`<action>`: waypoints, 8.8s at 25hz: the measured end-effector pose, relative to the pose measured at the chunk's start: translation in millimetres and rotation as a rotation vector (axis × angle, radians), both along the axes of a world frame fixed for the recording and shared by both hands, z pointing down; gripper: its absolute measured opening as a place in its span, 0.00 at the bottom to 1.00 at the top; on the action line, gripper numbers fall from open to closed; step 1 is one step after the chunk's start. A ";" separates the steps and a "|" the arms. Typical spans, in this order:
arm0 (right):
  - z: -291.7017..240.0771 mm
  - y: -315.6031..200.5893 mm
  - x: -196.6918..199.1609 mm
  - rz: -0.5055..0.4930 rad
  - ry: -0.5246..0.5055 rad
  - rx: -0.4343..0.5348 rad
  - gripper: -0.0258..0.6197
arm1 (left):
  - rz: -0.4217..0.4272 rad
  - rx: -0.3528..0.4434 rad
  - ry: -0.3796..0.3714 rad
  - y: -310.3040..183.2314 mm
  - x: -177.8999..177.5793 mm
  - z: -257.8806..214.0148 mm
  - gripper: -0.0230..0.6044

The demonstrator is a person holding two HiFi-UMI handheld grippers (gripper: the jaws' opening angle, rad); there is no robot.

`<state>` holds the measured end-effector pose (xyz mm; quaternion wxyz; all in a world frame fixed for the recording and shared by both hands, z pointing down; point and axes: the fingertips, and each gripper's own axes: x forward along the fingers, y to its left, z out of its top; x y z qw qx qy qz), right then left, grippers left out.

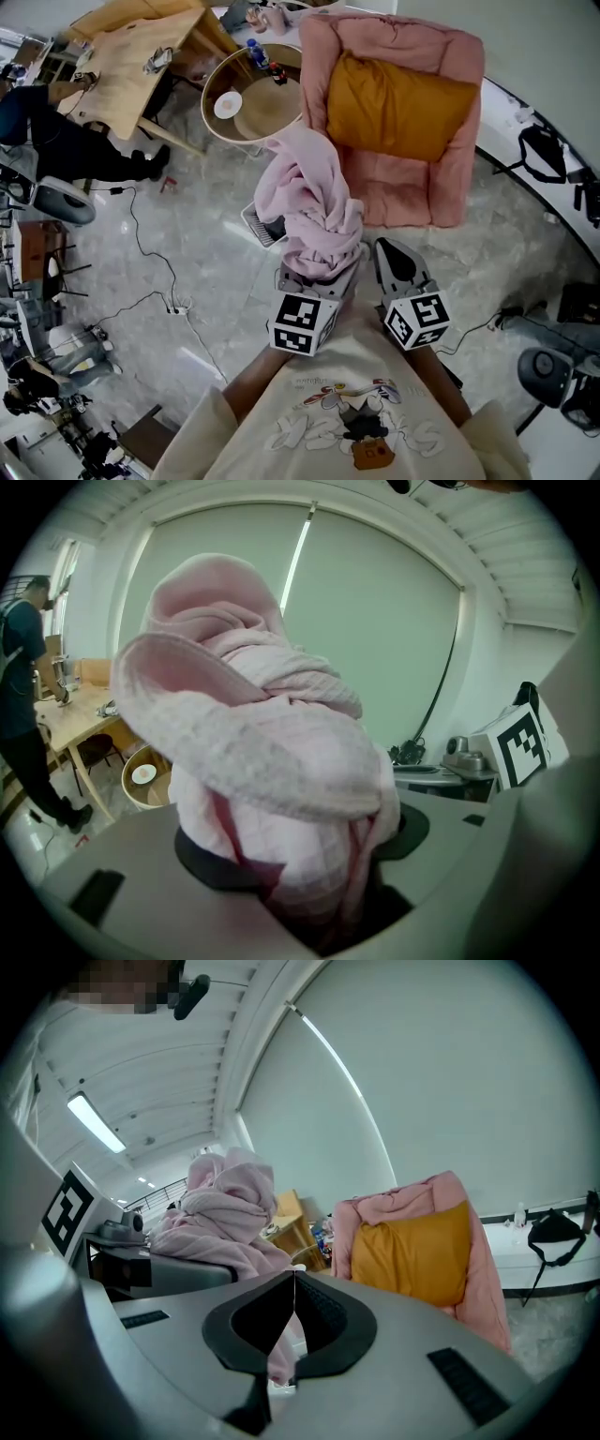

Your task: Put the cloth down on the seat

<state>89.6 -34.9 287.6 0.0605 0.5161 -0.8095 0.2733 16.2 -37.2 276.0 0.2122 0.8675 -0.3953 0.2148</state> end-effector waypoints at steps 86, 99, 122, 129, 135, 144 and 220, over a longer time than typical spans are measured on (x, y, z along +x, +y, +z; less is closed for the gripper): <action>347.2 -191.4 124.5 0.153 0.066 -0.284 0.07 | 0.216 -0.292 0.027 -173.5 149.6 384.5 0.53; 394.3 -167.9 130.4 0.095 0.082 -0.324 0.07 | 0.209 -0.320 0.022 -172.2 164.7 433.1 0.53; 456.2 -164.0 136.8 0.140 0.145 -0.380 0.07 | 0.320 -0.457 0.056 -156.7 179.8 506.6 0.66; 456.4 -154.1 142.2 0.151 0.144 -0.404 0.07 | 0.320 -0.483 0.054 -143.9 180.9 503.7 0.74; 447.6 -156.0 143.7 0.168 0.153 -0.401 0.07 | 0.342 -0.468 0.054 -139.5 185.5 489.8 0.73; 408.0 -159.0 152.4 0.218 0.153 -0.390 0.07 | 0.321 -0.512 -0.008 -146.8 162.7 454.4 0.41; -52.0 -24.3 19.9 0.034 0.127 0.133 0.07 | 0.208 0.212 0.122 -43.0 46.3 -52.2 0.04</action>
